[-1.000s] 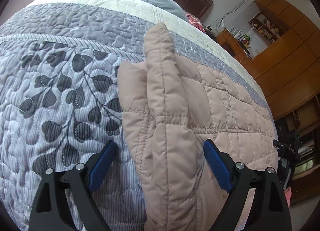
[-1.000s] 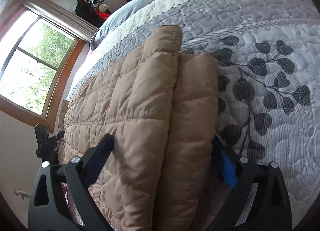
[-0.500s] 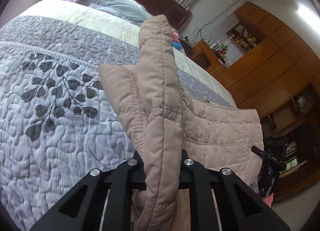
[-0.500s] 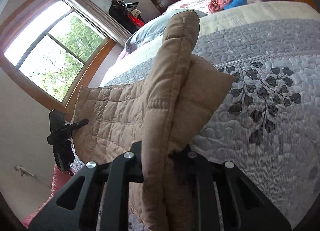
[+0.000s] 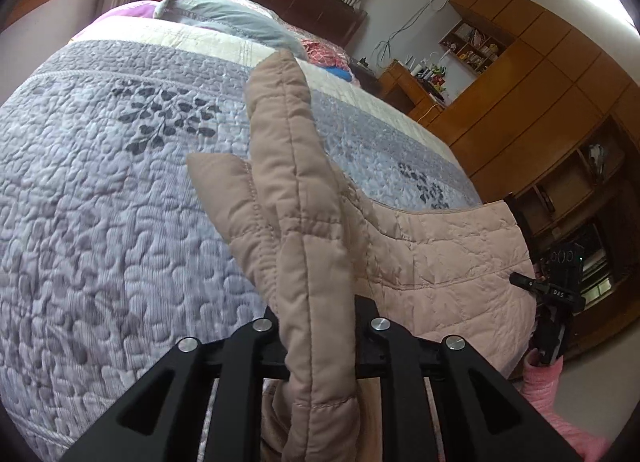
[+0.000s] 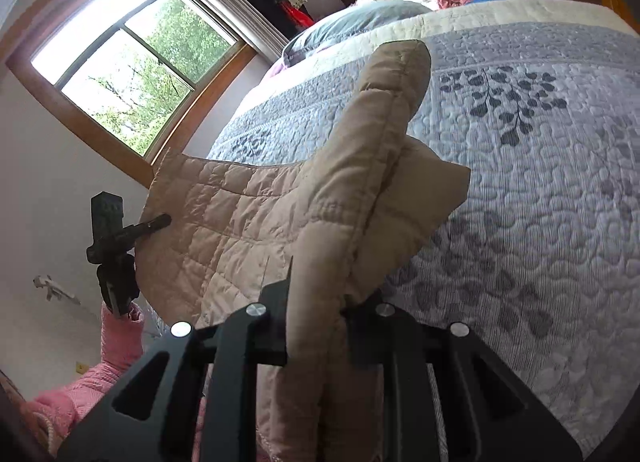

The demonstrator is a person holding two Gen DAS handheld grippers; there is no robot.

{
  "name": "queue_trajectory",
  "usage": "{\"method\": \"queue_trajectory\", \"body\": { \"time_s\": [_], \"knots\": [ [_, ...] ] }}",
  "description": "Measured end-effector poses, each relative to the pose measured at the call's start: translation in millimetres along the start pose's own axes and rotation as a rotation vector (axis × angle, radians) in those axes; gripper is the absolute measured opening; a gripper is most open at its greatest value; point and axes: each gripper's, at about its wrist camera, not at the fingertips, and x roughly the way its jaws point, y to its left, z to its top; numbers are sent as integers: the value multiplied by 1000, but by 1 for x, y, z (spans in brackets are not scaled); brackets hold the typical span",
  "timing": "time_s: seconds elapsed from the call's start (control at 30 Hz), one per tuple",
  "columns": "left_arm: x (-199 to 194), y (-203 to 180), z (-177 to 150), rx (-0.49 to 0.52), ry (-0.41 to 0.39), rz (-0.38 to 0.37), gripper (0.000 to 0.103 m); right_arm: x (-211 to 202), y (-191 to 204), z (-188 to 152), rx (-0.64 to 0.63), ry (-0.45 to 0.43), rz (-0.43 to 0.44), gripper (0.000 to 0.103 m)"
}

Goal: Fold large clothes

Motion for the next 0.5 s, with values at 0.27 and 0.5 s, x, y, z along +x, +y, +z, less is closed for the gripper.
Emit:
{"method": "queue_trajectory", "body": {
  "time_s": [0.27,0.5],
  "knots": [
    [54,58,-48,-75,57,75,31,55,-66,-36,171,115,-54,25],
    [54,59,-61,-51,9,69,35,68,-87,-46,217,85,9,30]
  ]
}}
